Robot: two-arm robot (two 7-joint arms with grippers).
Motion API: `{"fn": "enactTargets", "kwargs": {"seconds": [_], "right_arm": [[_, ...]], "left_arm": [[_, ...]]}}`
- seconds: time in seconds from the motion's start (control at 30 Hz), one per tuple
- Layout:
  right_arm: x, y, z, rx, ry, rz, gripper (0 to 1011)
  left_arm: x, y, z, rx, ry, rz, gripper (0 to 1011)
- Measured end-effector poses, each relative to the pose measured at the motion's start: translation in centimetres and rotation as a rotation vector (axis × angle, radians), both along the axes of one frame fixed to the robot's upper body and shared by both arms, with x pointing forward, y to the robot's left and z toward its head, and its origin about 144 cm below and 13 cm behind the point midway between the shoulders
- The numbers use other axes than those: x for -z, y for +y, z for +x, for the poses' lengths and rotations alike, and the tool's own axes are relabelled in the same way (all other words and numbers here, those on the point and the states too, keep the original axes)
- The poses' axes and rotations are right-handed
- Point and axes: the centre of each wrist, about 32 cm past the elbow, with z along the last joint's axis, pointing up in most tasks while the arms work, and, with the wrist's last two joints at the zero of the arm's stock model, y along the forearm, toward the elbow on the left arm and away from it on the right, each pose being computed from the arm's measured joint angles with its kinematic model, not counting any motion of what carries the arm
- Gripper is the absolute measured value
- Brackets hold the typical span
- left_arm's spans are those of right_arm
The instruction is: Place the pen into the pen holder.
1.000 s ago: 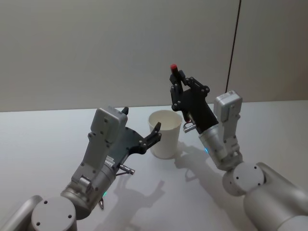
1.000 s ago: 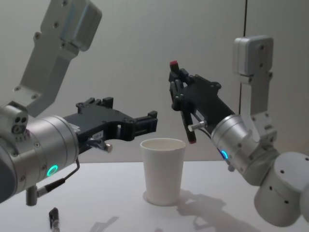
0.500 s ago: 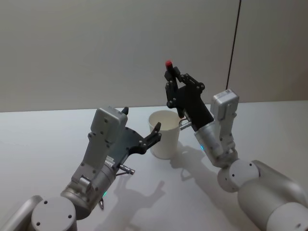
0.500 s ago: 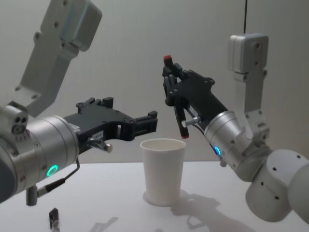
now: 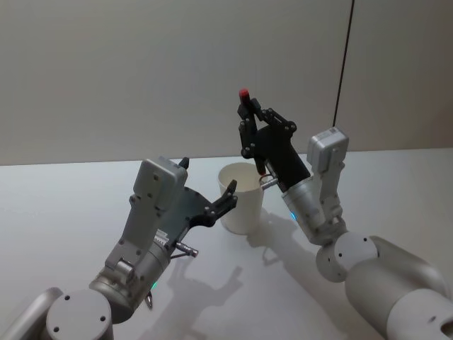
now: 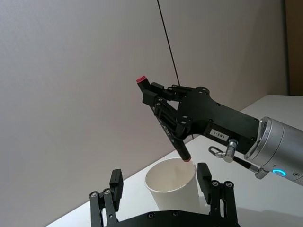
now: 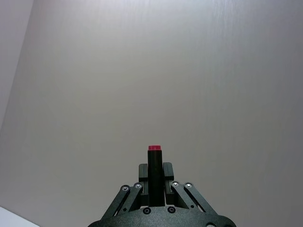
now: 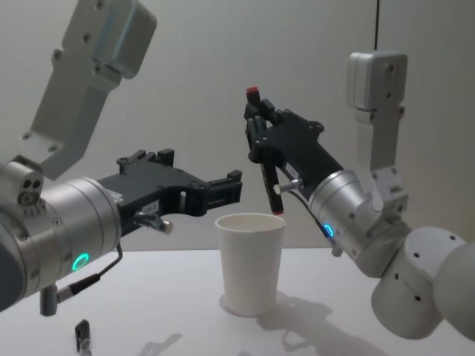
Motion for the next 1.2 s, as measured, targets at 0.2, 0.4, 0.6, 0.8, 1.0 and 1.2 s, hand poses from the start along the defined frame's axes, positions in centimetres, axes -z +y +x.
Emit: {"fn": "enactTargets", "kwargs": {"seconds": [0.2,0.4,0.6,0.8,1.0,1.2], "right_arm": [[-0.1,0.17,0.07,-0.016,0.025,0.004,169],[-0.23,0.38,0.12,-0.03,0.041,0.004,322],[-0.31,0.52,0.15,-0.038,0.052,0.004,501],[-0.38,0.61,0.18,-0.044,0.059,0.004,726],[-0.42,0.66,0.21,-0.045,0.068,0.004,891],[-0.44,0.66,0.23,-0.044,0.085,0.007,1002]], "left_arm": [[0.0,0.0,0.0,0.0,0.0,0.0,1000],[0.0,0.0,0.0,0.0,0.0,0.0,1000],[0.0,0.0,0.0,0.0,0.0,0.0,1000],[0.0,0.0,0.0,0.0,0.0,0.0,1000],[0.0,0.0,0.0,0.0,0.0,0.0,1000],[0.0,0.0,0.0,0.0,0.0,0.0,1000]]}}
